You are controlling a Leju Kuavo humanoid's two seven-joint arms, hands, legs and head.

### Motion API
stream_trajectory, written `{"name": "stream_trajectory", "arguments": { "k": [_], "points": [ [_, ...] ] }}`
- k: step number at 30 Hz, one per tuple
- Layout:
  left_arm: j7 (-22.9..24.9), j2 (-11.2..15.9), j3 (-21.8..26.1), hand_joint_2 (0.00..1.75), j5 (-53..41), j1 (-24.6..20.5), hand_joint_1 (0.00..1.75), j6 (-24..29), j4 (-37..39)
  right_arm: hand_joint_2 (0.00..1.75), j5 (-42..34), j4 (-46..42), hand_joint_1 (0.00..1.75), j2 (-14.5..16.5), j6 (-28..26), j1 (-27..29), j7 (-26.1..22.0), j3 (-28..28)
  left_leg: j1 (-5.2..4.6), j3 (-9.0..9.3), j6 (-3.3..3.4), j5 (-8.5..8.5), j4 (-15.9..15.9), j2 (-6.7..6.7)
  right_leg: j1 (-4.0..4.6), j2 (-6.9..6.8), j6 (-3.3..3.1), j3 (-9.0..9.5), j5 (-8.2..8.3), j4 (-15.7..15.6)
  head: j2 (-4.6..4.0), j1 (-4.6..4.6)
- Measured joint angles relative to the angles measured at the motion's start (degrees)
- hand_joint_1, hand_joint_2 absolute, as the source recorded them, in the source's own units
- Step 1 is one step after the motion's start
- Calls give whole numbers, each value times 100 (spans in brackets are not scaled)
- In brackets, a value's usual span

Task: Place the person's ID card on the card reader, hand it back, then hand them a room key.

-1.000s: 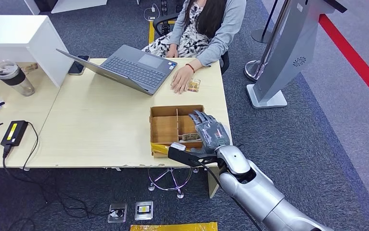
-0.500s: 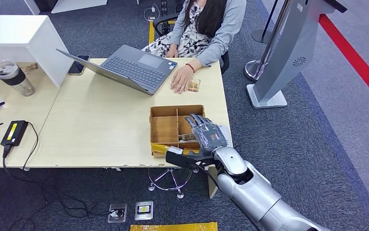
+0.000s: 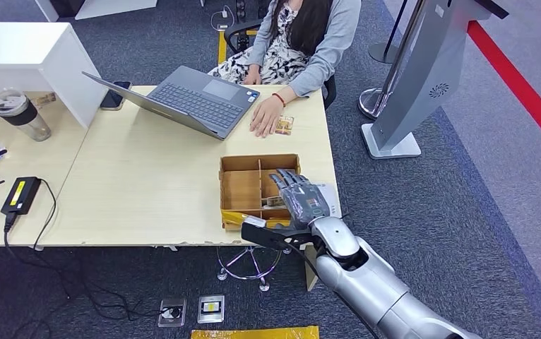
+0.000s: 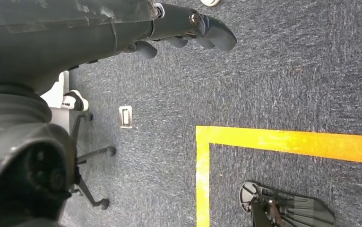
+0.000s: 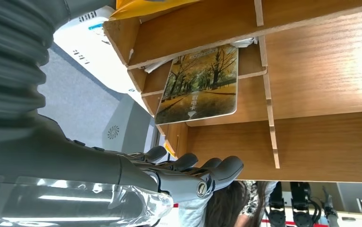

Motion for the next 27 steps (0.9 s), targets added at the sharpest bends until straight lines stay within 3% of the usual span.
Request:
{"name": "stream_trajectory", "arguments": {
  "k": [19, 20, 23, 24, 27],
  "points": [
    [0, 10, -2, 0, -24, 0, 0, -8, 0, 175, -52, 268, 4, 28, -116, -118, -2, -2, 0, 0, 0, 0, 0, 0, 0, 0, 0, 0, 0, 0, 0, 0],
    [0, 10, -2, 0, -26, 0, 0, -8, 0, 175, -52, 282, 31, 29, -132, -119, -4, -2, 0, 0, 0, 0, 0, 0, 0, 0, 0, 0, 0, 0, 0, 0],
    [0, 10, -3, 0, -33, 0, 0, -7, 0, 175, -52, 327, 138, 46, -161, -120, -23, -1, 0, 0, 0, 0, 0, 0, 0, 0, 0, 0, 0, 0, 0, 0],
    [0, 10, -4, 0, -34, 0, 0, -7, 0, 175, -51, 341, 149, 55, -164, -120, -29, -1, 0, 0, 0, 0, 0, 0, 0, 0, 0, 0, 0, 0, 0, 0],
    [0, 10, -5, 0, -29, 0, 0, 2, 0, 175, -50, 384, 158, 78, -174, -120, -46, 0, 0, 0, 0, 0, 0, 0, 0, 0, 0, 0, 0, 0, 0, 0]
  ]
}}
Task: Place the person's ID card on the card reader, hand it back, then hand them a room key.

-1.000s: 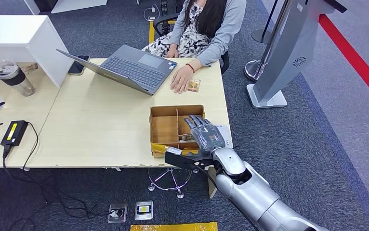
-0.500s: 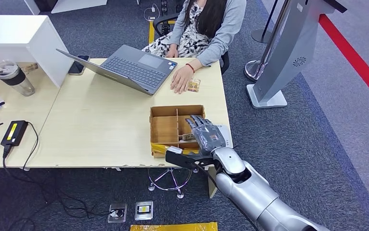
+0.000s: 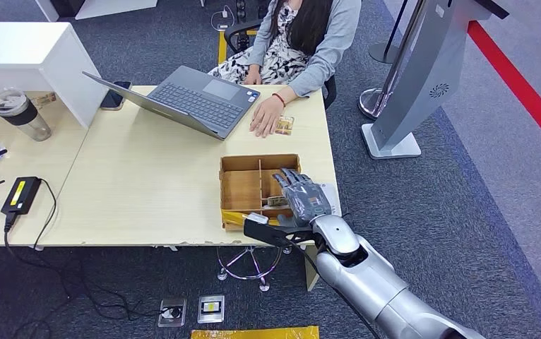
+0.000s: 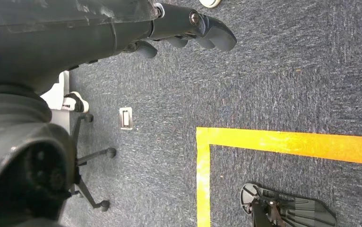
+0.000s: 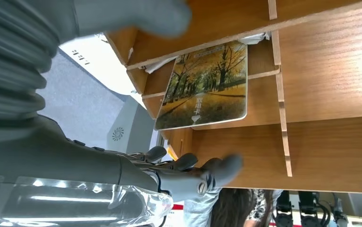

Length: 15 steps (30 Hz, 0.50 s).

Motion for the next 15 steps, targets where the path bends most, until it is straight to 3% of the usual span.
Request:
{"name": "stream_trajectory", "arguments": {
  "k": [2, 3, 6, 7, 15],
  "points": [
    [1, 0, 1, 0, 7, 0, 0, 8, 0, 175, 0, 30, 159, 18, -13, 0, -20, 0, 0, 0, 0, 0, 0, 0, 0, 0, 0, 0, 0, 0, 0, 0],
    [2, 0, 1, 0, 9, 0, 0, 11, 0, 175, 0, 45, 129, 28, -19, 0, -32, 1, 0, 0, 0, 0, 0, 1, 0, 1, 0, 0, 0, 0, 0, 0],
    [2, 0, 1, 0, 12, 0, 0, 13, 0, 175, 2, 83, 10, 50, -24, 0, -55, 2, 0, 0, 0, 0, 0, 0, 0, 0, 0, 0, 0, 0, 0, 0],
    [2, 0, 1, 0, 13, 0, 0, 13, 0, 175, 2, 91, 0, 55, -25, 0, -58, 2, 0, 0, 0, 0, 0, 0, 0, 0, 0, 0, 0, 0, 0, 0],
    [2, 0, -2, 0, 45, 0, 0, 9, 0, 175, 0, 113, 0, 72, -26, 0, -96, 2, 0, 0, 0, 0, 0, 0, 0, 0, 0, 0, 0, 0, 0, 0]
  ]
}}
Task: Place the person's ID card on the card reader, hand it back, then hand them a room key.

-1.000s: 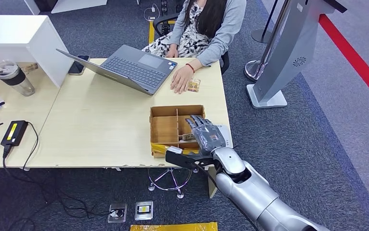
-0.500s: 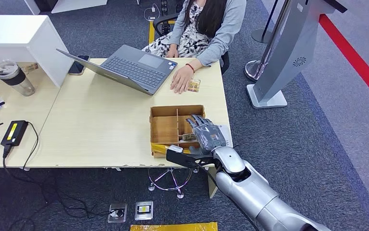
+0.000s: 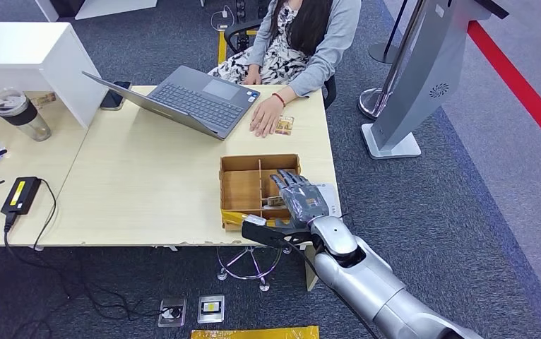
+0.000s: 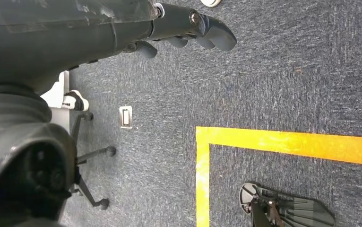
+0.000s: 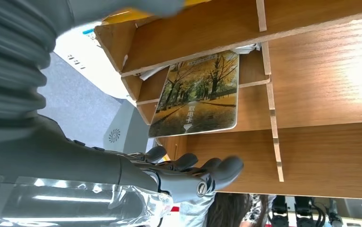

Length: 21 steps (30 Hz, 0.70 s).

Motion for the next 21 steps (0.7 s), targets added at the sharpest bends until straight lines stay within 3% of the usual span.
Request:
{"name": "stream_trajectory", "arguments": {
  "k": [3, 7, 21],
  "points": [
    [-1, 0, -16, 0, 1, 0, 0, -17, 0, 175, -7, 21, 0, 2, -30, 0, -28, 2, 0, 0, 0, 0, 0, 0, 0, 0, 0, 0, 0, 0, 0, 0],
    [0, 0, -22, 0, -2, 0, 0, -24, 0, 175, -41, 25, 175, 9, -113, 1, -92, 2, 0, 0, 0, 0, 0, 0, 0, 0, 0, 0, 0, 0, 0, 0],
    [-1, 0, -24, 0, -5, 0, 0, -24, 0, 175, -137, 25, 175, 44, -195, 0, -154, 2, 0, 0, 0, 0, 0, 0, 0, 0, 0, 0, 0, 0, 0, 0]
  ]
}}
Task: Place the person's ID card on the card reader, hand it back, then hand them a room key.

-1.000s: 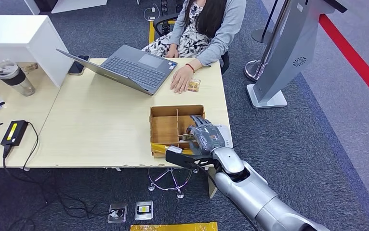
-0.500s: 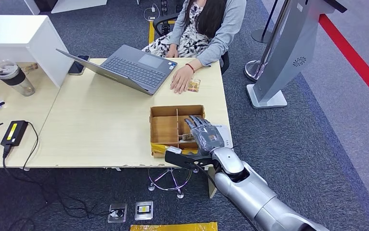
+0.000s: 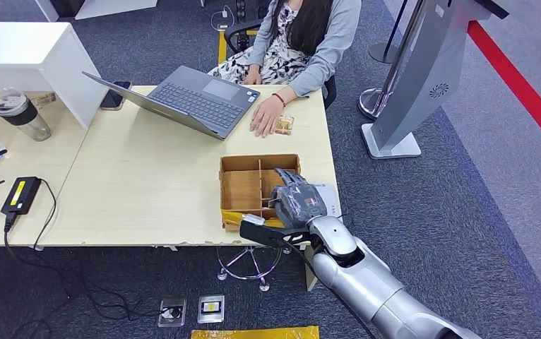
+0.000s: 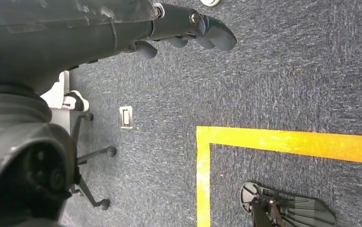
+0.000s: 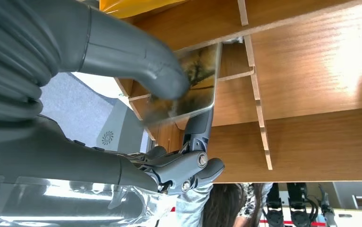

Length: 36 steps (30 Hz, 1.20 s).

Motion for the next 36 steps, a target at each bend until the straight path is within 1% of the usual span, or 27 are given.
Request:
{"name": "stream_trajectory", "arguments": {
  "k": [15, 24, 31, 36],
  "points": [
    [1, 0, 0, 0, 2, 0, 0, 13, 0, 175, -91, 0, 175, -8, -46, 37, 63, -1, 0, 1, 0, 0, 0, 0, 0, 1, 0, -1, 0, 0, 0, 0],
    [7, 0, 0, 0, 21, 0, 0, 49, 0, 175, -94, -35, 175, -11, -208, 13, -40, -6, 0, 0, 0, 0, 0, 0, 0, 1, 0, -1, 0, 1, 0, 0],
    [5, 0, -2, 0, 11, 0, 0, 44, 0, 175, -145, -442, 175, -44, -293, -307, -109, -123, 0, 1, 0, 0, 0, 1, 0, 2, 0, -1, 0, 1, 0, 1],
    [-6, -1, -2, 0, 8, 2, 0, 32, 0, 175, 40, -825, 175, -81, -472, -529, -125, -247, 0, 1, 0, 1, 0, 1, 0, 2, 0, -1, 0, 1, 0, 0]
  ]
}}
